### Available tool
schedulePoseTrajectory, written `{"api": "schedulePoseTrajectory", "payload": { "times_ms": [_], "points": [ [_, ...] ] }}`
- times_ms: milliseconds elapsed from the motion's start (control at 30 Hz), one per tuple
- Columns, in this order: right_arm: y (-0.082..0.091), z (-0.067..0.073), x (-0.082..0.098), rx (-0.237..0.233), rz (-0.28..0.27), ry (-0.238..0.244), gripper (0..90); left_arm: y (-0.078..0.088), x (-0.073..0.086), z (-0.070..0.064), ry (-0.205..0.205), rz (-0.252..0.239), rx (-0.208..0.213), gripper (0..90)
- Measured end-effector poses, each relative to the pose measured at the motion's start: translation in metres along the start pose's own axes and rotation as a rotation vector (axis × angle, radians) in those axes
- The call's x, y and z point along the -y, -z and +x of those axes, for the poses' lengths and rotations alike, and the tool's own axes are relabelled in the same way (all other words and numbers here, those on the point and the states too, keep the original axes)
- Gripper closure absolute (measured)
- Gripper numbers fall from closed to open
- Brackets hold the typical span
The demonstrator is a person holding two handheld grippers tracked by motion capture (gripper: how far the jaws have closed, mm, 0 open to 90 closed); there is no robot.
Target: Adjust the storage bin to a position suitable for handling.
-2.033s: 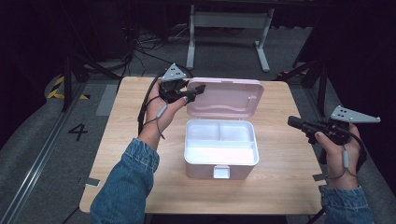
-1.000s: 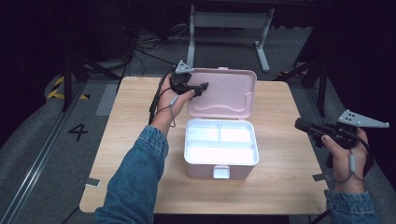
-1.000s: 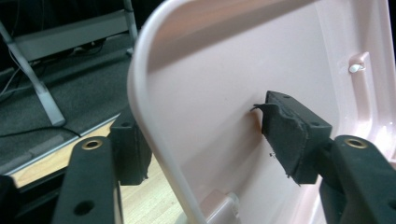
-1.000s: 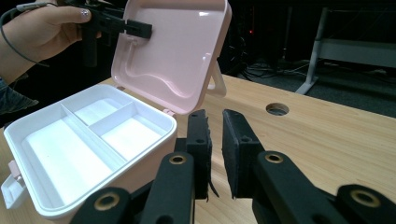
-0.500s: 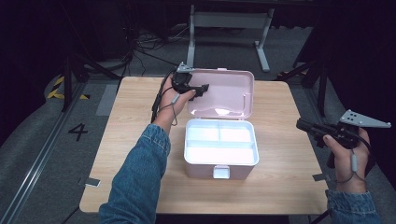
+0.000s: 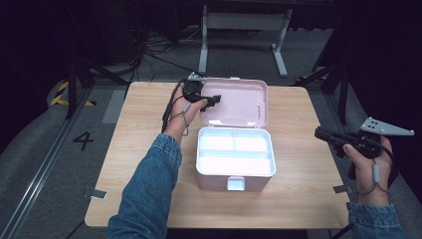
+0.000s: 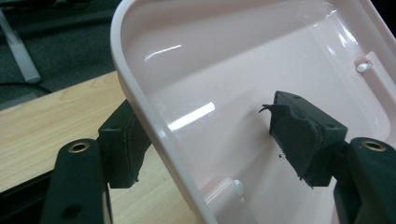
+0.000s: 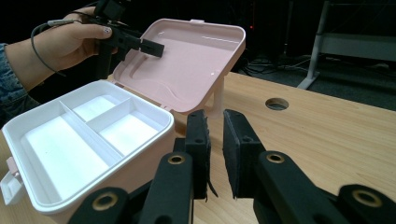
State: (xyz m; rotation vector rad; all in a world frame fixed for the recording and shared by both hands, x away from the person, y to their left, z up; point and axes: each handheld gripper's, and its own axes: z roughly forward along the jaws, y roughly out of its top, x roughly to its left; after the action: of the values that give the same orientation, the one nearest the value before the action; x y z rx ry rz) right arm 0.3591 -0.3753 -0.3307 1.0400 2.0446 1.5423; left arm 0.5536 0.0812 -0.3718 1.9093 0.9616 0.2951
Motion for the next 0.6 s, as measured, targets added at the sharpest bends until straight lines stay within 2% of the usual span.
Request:
{"api": "schedulePoseTrajectory", "payload": {
  "times_ms": [333,600],
  "points": [
    [-0.004,0.001,0.001,-0.014,0.015,0.002,80.5,-0.008,0.011,0.006,0.033,0.042,-0.007,29.0],
    [-0.009,0.000,0.003,-0.019,0.031,0.001,80.0,-0.013,0.014,0.006,0.078,0.071,-0.012,27.8]
  ]
}}
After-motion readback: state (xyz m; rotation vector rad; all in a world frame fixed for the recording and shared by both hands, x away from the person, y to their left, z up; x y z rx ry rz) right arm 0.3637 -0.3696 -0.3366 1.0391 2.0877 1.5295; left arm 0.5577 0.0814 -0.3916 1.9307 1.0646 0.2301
